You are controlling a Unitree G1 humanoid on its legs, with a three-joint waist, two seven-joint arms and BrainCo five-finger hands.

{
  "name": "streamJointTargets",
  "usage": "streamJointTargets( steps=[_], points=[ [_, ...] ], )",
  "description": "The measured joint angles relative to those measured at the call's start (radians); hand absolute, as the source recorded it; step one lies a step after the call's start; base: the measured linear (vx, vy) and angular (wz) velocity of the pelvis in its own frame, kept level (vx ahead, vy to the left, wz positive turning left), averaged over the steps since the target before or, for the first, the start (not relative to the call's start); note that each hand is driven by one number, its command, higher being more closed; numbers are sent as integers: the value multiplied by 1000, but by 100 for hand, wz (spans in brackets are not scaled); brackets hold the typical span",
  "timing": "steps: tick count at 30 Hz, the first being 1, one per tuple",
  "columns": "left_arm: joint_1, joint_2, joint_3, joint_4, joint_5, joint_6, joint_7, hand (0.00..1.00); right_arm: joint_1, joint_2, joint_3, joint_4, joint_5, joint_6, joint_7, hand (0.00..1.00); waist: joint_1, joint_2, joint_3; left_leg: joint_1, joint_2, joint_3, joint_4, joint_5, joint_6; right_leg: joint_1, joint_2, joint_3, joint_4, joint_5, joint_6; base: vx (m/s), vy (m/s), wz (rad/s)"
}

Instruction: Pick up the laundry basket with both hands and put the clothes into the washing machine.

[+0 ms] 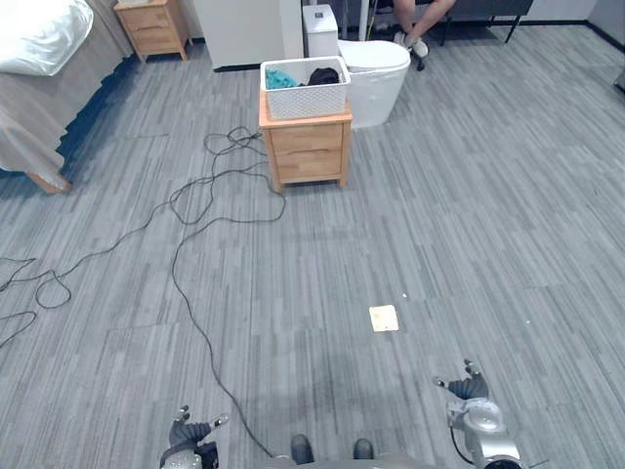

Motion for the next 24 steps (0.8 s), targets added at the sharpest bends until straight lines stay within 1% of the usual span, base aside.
streamJointTargets(
  steps=[5, 6, 9, 11, 12, 13, 14, 15, 17, 18, 19, 20, 21, 22, 23, 24],
  points=[
    [-1, 2, 30, -2, 0, -1, 0, 0, -2, -24, -16, 0, 3, 0, 0, 0, 0, -2, 1, -10, -2, -14, 10, -1, -1, 0, -6, -22, 2, -4, 6, 65, -20, 9],
    [-3, 2, 30, -4, -1, -1, 0, 0, -2, -24, -32, 0, 8, 0, 0, 0, 0, -3, 2, -22, -3, -18, 24, -11, -16, -5, -10, -33, 8, -11, 17, 28, -13, 27],
    [-2, 2, 30, -19, -1, -1, 0, 0, -4, -25, -70, 8, 43, 0, -3, 0, 2, -11, 15, -60, -5, -34, 66, -22, -27, -21, -21, -54, 27, -16, 25, 17, -1, 30],
    [1, 1, 30, -30, -2, 0, 1, 0, -20, -24, -80, 11, 59, 0, -7, 0, 8, -11, 27, -90, 1, -39, 109, -59, -1, -38, -21, -56, 45, -32, 38, 7, 14, 10],
    [1, 0, 30, -33, -2, 0, 1, 0, -21, -24, -80, 11, 63, 0, -9, 0, 8, -11, 32, -96, 2, -39, 118, -67, -1, -41, -22, -56, 47, -32, 38, 0, 0, 0],
    [1, -2, 30, -38, -3, 0, 2, 0, -30, -24, -80, 11, 78, 0, -12, 0, 10, -11, 36, -118, 3, -37, 143, -81, 7, -56, -25, -55, 56, -34, 38, -15, 39, -2],
    [1, -5, 30, -52, -5, 0, 2, 0, -39, -24, -82, 11, 79, -1, -23, 0, 12, -11, 38, -140, 2, -34, 173, -101, 19, -76, -31, -54, 77, -48, 40, -12, 64, -4],
    [1, -7, 30, -61, -9, -1, 2, 0, -42, -24, -82, 11, 79, -1, -28, 0, 15, -12, 41, -149, 1, -30, 188, -115, 21, -85, -36, -53, 93, -60, 40, -6, 64, -6],
    [2, -9, 29, -94, -21, -2, 3, 0, -40, -24, -86, 11, 83, -2, -33, 0, 33, -11, 57, -177, 3, -22, 263, -177, 27, -127, -54, -51, 195, -115, 56, -5, 77, -10],
    [5, -10, 29, -108, -34, -3, 7, 0, -37, -22, -86, 11, 87, -1, -37, 0, 33, -11, 62, -193, 2, -18, 317, -228, 48, -182, -74, -56, 324, -159, 76, 11, 92, -12],
    [6, -9, 29, -108, -43, -2, 9, 0, -37, -21, -85, 11, 88, 0, -38, 0, 34, -9, 67, -191, 3, -18, 327, -240, 50, -208, -81, -59, 385, -162, 79, 70, 147, -13],
    [7, -7, 27, -111, -54, -2, 12, 0, -37, -16, -76, 9, 88, 0, -41, 0, 33, -9, 77, -183, 3, -19, 341, -257, 62, -274, -102, -75, 541, -159, 78, 91, 126, -7],
    [2, 1, 18, -113, -63, -2, 23, 0, -36, -9, -61, 8, 88, 0, -46, 0, 31, -17, 100, -161, 0, -20, 357, -279, 73, -348, -129, -90, 711, -151, 74, 101, 117, -5],
    [0, 3, 16, -115, -68, -2, 26, 0, -35, -3, -57, 8, 89, 1, -45, 0, 29, -21, 108, -149, 1, -21, 365, -292, 74, -372, -136, -98, 756, -156, 70, 162, 80, -8],
    [-2, 3, 7, -124, -79, -2, 29, 0, -35, 4, -56, 7, 89, 1, -45, 0, 30, -16, 118, -133, 6, -24, 376, -313, 76, -416, -141, -113, 779, -169, 53, 185, 79, -10],
    [0, 3, 1, -128, -82, -2, 29, 0, -35, 6, -54, 7, 89, 1, -46, 0, 29, -13, 119, -127, 6, -29, 374, -319, 76, -437, -141, -118, 767, -170, 52, 224, 69, 11]
  ],
)
